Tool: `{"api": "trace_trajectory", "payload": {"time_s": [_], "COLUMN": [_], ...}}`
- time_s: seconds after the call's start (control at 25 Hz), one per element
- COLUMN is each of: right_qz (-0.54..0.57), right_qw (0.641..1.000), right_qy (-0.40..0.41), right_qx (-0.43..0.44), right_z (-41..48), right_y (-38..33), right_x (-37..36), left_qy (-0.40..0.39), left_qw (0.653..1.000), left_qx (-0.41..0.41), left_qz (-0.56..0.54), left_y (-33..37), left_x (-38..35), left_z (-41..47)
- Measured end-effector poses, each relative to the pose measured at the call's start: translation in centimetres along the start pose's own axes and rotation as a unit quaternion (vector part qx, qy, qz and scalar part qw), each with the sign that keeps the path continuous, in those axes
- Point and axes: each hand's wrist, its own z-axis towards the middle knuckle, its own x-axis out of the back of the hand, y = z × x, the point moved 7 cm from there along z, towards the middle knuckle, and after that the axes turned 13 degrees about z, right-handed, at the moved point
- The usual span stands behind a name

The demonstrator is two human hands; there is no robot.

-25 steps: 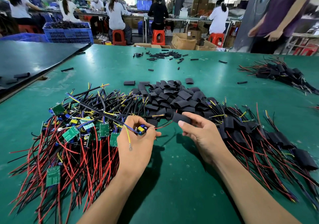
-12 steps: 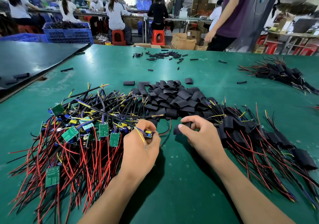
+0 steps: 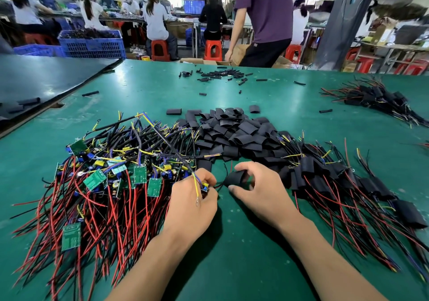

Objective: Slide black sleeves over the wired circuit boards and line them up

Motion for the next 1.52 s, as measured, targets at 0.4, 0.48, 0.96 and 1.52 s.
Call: {"api": "trace_trajectory", "payload": {"time_s": [0.4, 0.48, 0.96, 1.52], "right_qz": [0.112, 0.133, 0.148, 0.189], "right_qw": [0.991, 0.986, 0.982, 0.976], "right_qy": [0.057, 0.078, 0.078, 0.047], "right_qx": [-0.049, -0.069, -0.083, -0.095], "right_z": [-0.4, -0.3, 0.3, 0.2], "right_y": [-0.2, 0.3, 1.2, 1.6], "right_x": [0.7, 1.1, 1.9, 1.6], "left_qy": [-0.020, -0.004, 0.021, 0.039], "left_qw": [0.999, 1.000, 0.999, 0.995], "left_qx": [0.020, 0.016, 0.037, 0.069], "left_qz": [-0.026, -0.014, -0.019, -0.053], "left_y": [0.6, 0.8, 0.7, 0.9], "left_x": [0.2, 0.6, 1.3, 2.4], "left_z": [-0.4, -0.3, -0.1, -0.2]}}
